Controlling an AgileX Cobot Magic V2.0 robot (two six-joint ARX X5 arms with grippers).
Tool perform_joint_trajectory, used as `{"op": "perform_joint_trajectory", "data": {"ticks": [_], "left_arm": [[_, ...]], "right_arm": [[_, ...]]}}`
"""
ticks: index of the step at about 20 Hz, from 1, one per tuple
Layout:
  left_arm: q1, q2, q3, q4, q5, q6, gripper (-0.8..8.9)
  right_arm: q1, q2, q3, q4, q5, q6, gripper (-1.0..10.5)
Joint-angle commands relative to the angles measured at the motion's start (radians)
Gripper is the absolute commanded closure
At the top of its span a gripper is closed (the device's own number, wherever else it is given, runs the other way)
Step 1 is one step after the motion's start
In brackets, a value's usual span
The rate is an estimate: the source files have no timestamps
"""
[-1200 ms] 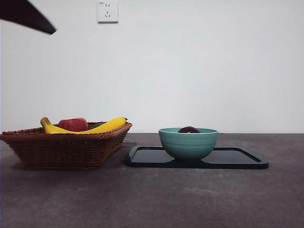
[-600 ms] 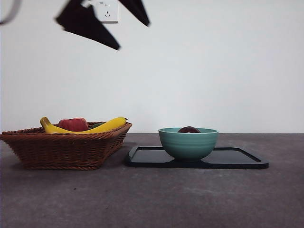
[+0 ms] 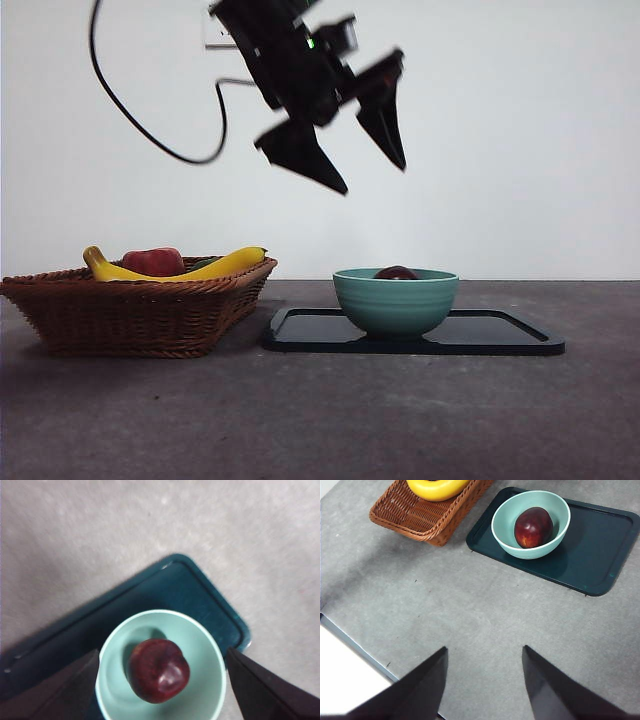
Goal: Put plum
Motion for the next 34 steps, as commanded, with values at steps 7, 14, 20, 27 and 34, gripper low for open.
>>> {"op": "perform_joint_trajectory", "data": {"ticks": [7, 14, 20, 27, 34], "left_arm": [[-0.056, 0.130, 0.032, 0.059, -0.055, 0.046, 4.10], [-0.087, 0.179, 0.032, 0.062, -0.101, 0.080, 4.10], [-0.098, 0.201, 0.032, 0.061, -0.105, 0.082, 4.10], [-0.099, 0.205, 0.032, 0.036, -0.136, 0.106, 4.10], [-0.101, 0.230, 0.032, 0.024, -0.137, 0.109, 4.15]], "right_arm": [[0.005, 0.003, 0.009, 0.009, -0.002, 0.014, 7.1], [0.005, 0.003, 0.009, 0.009, -0.002, 0.014, 7.1], [0.005, 0.003, 0.009, 0.009, -0.002, 0.018, 7.1], [0.005, 0.003, 0.009, 0.009, -0.002, 0.018, 7.1], [0.005, 0.003, 0.009, 0.010, -0.002, 0.018, 7.1]]}}
